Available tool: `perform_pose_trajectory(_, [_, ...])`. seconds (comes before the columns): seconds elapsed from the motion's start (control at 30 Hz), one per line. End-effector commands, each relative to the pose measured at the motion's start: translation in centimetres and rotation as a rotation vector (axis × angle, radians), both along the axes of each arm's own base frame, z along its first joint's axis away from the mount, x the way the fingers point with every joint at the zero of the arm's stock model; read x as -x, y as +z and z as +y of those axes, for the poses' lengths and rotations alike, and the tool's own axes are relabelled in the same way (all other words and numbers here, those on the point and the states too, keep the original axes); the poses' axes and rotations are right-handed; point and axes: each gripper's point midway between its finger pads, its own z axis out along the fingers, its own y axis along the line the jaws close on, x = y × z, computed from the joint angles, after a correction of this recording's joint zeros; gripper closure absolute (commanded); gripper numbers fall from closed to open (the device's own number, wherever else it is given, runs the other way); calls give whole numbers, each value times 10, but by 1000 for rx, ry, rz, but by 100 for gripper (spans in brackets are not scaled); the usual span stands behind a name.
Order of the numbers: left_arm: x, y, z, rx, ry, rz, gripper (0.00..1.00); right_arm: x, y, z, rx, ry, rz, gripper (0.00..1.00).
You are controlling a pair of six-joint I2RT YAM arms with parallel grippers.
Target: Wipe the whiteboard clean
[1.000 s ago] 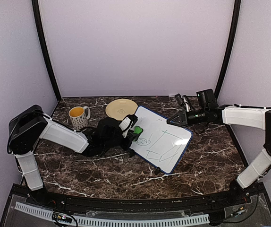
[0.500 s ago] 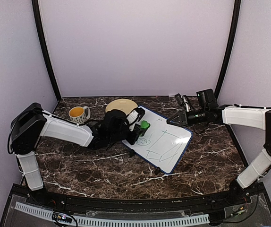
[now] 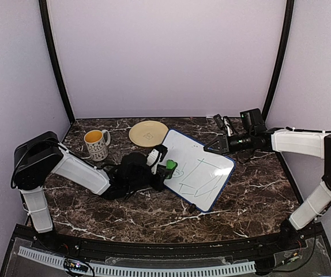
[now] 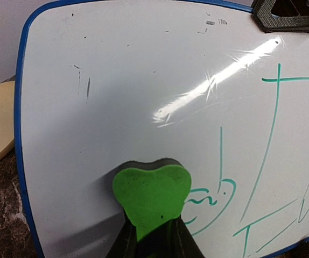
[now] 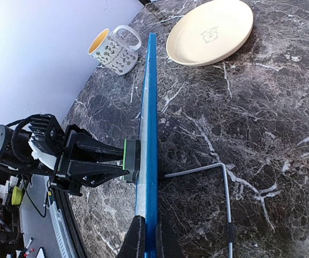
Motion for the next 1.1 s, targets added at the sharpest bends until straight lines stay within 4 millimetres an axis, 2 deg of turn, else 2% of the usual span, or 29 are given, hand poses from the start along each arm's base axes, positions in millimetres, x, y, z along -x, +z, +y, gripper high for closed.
perform_pose_trajectory(0.0, [23,-45,1,-120,-44,57,100,16,-17,3,41,52,22,100])
perform_pose_trajectory(0.33, [25,-3,-52,-103,-158,-65,100,16,-16,2,44,47,23,100])
perform_pose_trajectory(0.47, [25,-2,-58,-103,-167,-58,100,16,-16,2,45,45,23,100])
perform_pose_trajectory(0.63, [12,-17,-35,-134,-50,-21,100,16,-16,2,43,45,23,100])
perform_pose_trajectory(0.9, [-8,-40,29,-113,157,82,100,16,-15,2,41,45,20,100])
perform_pose_trajectory(0.97, [-9,-43,40,-97,188,101,100,16,-15,2,41,46,18,100])
perform_pose_trajectory(1.07, [-10,-45,46,-94,204,100,100,16,-15,3,40,47,18,100])
